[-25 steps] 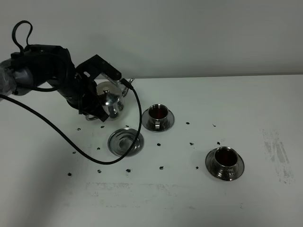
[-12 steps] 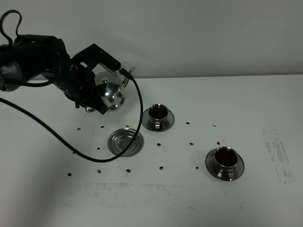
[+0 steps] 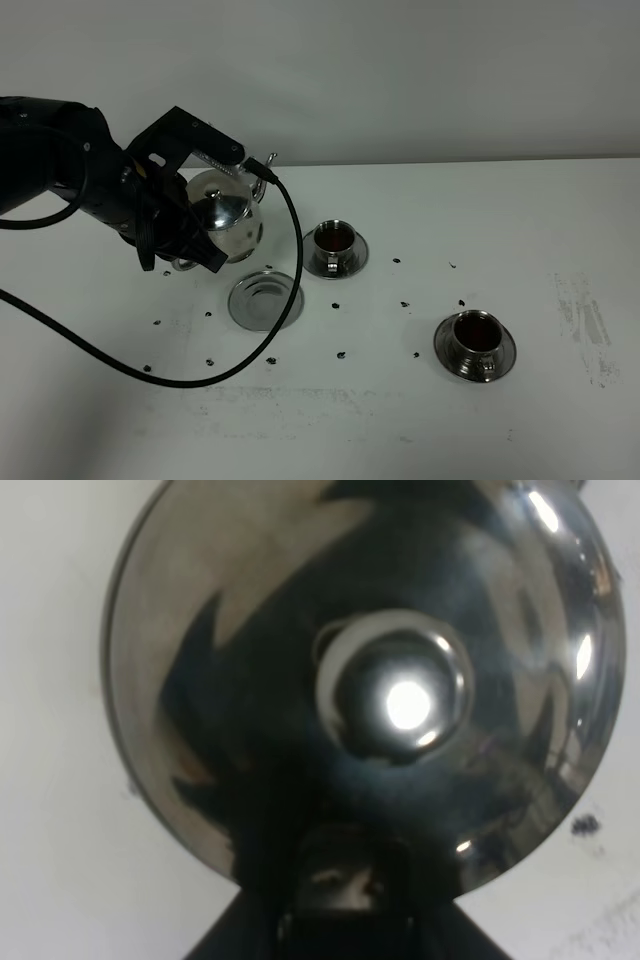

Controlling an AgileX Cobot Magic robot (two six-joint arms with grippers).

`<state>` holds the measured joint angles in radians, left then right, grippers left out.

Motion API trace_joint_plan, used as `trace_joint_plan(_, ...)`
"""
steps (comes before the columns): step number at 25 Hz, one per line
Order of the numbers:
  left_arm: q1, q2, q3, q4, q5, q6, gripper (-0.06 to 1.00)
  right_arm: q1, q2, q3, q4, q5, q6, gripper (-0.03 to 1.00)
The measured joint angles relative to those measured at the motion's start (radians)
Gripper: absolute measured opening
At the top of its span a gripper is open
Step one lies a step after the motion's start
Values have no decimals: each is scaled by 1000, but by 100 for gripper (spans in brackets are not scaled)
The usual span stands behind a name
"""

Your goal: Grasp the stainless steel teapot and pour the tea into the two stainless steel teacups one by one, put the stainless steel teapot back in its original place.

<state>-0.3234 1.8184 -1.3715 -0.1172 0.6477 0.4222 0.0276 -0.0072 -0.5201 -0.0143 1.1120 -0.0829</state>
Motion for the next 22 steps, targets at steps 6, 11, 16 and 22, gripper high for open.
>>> trace_joint_plan(6, -28, 61, 0, -51, 11, -25, 22, 0, 0, 0, 0, 0, 0, 43)
trace_joint_plan(11, -39, 116, 0, -78, 38, -25, 22, 0, 0, 0, 0, 0, 0, 43)
trace_joint_plan(16, -39, 134, 0, -78, 39, -26, 22, 0, 0, 0, 0, 0, 0, 43)
trace_joint_plan(22, -39, 164, 0, -79, 23, -26, 22, 0, 0, 0, 0, 0, 0, 43)
